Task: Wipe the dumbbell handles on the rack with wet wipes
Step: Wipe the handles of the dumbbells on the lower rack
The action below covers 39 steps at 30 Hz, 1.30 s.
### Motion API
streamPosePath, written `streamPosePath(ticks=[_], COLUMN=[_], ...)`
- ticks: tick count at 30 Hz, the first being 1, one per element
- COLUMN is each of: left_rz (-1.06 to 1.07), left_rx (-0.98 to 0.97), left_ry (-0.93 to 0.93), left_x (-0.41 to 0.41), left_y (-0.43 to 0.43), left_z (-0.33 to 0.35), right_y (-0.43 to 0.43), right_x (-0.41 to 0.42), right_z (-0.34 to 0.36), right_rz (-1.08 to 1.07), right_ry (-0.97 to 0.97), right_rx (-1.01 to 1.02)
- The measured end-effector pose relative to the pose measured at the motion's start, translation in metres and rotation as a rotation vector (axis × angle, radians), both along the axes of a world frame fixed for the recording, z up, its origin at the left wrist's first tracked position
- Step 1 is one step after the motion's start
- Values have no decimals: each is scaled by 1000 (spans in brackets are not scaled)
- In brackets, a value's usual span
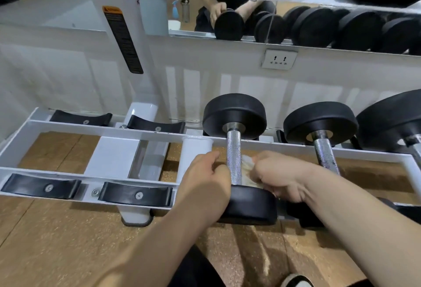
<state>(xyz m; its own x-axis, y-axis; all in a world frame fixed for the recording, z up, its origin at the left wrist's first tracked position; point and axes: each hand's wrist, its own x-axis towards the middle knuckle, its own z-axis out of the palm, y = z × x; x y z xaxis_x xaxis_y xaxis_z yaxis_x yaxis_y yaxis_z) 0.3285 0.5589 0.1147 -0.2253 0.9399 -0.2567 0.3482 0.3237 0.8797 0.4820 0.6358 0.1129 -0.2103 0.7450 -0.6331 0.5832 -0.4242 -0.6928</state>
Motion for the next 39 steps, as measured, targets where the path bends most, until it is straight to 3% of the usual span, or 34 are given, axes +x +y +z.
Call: streamPosePath(ticks=[2,6,8,10,13,15,18,20,22,25,32,33,36,37,39], left_rz=[10,7,9,6,38,68,69,54,49,40,127,126,116,113,114], left_rx=[19,25,38,52,57,48,47,76,106,133,108,114,121,121,128], left_ry=[-12,-21,-22,-25,-9,31,55,19,-18,-65,-155,-153,-117,-114,-122], left_x=[1,1,0,0,0,1,3,3,0,-1,1,1,0,0,0], left_y=[-1,-2,-2,-3,-1,1,-2,-4,-4,-1,-3,-4,-5,-5,-5], left_z=[0,0,0,-1,-3,-5,-6,-6,-8,-11,-10,-9,-6,-6,-6], right_y=[7,19,17,13,1,-4,-4,-3,1,5,-12,-10,0,-1,-4], right_x=[2,-15,-20,-17,7,13,2,-8,-10,-4,-2,-3,-7,-10,-13], right_z=[3,6,5,7,25,44,43,26,10,7,42,40,31,30,33], right_rz=[-52,-452,-511,-463,-253,-188,-28,273,534,679,736,762,756,760,846], right_ry=[104,602,616,550,303,251,-26,-224,-293,-282,-59,-108,-489,-548,-476], right_rx=[-73,-191,-144,-142,-116,-10,628,915,892,799,482,528,814,837,753])
